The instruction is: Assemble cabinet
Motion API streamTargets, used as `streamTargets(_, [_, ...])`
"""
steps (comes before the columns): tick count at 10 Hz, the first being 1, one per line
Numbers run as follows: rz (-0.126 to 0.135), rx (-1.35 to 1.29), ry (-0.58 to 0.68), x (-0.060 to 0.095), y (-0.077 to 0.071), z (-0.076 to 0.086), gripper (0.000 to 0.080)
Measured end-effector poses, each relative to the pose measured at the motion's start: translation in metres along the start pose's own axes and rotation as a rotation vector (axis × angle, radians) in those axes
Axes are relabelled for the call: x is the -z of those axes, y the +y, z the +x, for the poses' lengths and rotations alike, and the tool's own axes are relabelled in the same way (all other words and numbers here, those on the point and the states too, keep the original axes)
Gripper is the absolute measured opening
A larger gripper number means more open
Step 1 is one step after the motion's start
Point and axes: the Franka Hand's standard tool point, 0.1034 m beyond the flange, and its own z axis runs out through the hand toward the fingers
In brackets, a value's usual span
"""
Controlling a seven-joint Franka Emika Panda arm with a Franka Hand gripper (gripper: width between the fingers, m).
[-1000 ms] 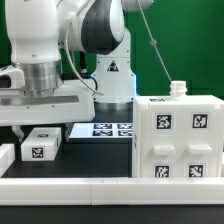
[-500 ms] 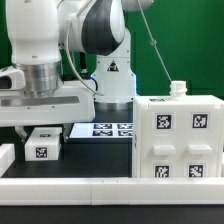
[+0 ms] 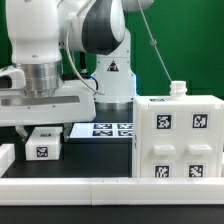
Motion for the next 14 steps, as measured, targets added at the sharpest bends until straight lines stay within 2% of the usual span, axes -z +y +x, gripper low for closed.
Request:
streamTargets(2, [0.025,0.0,-0.004,0.048,-0.026,0.026,0.0551])
streamTargets(4, [0.038,-0.006,-0.019,0.079,-0.045,0.043,0.0551])
streamTargets(5, [0.038,0.003,-0.015,0.079,-0.05,0.04,0.0551])
streamTargets(8, [0.038,0.002,-0.019,0.077,-0.049,0.04,0.0551])
streamTargets(9, [0.023,0.015,-0.002,0.087,-0.05,0.049,0.0551])
streamTargets(10, [0.012,0.011,0.01,0.104,-0.066,0.062,0.0551])
streamTargets(11, [0.002,0.023,0.011,0.13,-0.093,0.084,0.0551])
streamTargets(13, [0.002,-0.002,0.015,0.158,-0.128,0.118,0.0551])
streamTargets(14, [0.0,0.017,0.025,0.164,-0.134,0.131,0.0551])
